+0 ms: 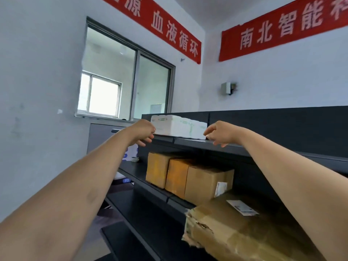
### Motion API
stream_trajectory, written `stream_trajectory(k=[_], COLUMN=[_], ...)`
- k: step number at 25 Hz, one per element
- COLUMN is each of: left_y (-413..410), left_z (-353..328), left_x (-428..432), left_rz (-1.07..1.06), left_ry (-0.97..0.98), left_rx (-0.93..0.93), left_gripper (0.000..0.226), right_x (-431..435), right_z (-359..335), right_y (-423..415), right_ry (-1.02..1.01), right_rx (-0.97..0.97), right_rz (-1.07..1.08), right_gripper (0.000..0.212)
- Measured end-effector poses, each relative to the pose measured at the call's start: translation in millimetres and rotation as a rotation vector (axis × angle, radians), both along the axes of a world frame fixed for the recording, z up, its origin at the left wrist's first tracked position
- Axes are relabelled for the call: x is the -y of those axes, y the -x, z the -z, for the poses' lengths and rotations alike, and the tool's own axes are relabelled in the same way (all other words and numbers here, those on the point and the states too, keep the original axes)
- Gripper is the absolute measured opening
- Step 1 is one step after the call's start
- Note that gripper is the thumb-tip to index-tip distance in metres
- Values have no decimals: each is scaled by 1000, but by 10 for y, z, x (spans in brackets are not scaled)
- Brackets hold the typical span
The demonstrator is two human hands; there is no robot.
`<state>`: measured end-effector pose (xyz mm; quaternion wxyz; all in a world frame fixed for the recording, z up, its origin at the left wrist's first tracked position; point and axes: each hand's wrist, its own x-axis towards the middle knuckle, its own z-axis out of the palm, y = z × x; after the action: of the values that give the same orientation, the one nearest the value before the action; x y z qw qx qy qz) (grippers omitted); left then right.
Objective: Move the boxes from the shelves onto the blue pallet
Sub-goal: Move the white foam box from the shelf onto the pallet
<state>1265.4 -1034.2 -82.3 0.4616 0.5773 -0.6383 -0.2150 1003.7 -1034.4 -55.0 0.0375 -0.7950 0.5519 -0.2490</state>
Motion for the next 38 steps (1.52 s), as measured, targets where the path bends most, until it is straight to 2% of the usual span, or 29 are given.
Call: stream_trajectory(k=[3, 6, 11, 13, 16, 18, 20, 22, 24, 25, 28, 31, 35, 38], left_y=[-189, -405, -794, -926, -988, -928, -823, -734, -627, -573, -493, -393, -255, -286], left_z=[-36, -139, -316, -319, -297, -287, -317, -347, -375, -407, -538, -568, -325, 104], left_x=[744, 1640, 3010, 3531, 3968, 4175, 4245, 4185, 3940, 3766, 3212, 2392, 1161, 335], left_rz=[-39, -32, -78, -154, -123, -38, 18, 83, 140, 150, 160, 125, 57, -35], left_ry=[47, 67, 121, 150, 100, 99, 155, 164, 160, 150, 127, 113, 144, 168], left_rx=[39, -2, 18, 36, -95, -275, -496, -653, -656, -670, -706, -637, -681, -759], left_gripper=[21, 14, 17, 45, 94, 103, 91, 71, 41, 37, 42, 39, 27, 29], right_x=[608, 1368, 2526, 2894, 3185, 3326, 3420, 3425, 3305, 3217, 2751, 2030, 988, 197], right_z=[-80, -262, -496, -466, -377, -336, -320, -312, -328, -352, -400, -375, -119, 255], right_y=[-155, -439, -843, -898, -890, -855, -864, -883, -871, -838, -730, -566, -457, -552], right_ry=[33, 45, 70, 38, -74, -100, -99, -95, -103, -108, -101, -97, -58, -50], right_rx=[35, 28, 29, 95, 260, 397, 457, 479, 580, 628, 662, 657, 738, 786], right_rz=[9, 23, 58, 40, 17, -9, -32, -44, -50, -50, -43, -64, -137, -247], right_gripper=[29, 31, 48, 64, 90, 101, 104, 100, 90, 82, 63, 63, 74, 64])
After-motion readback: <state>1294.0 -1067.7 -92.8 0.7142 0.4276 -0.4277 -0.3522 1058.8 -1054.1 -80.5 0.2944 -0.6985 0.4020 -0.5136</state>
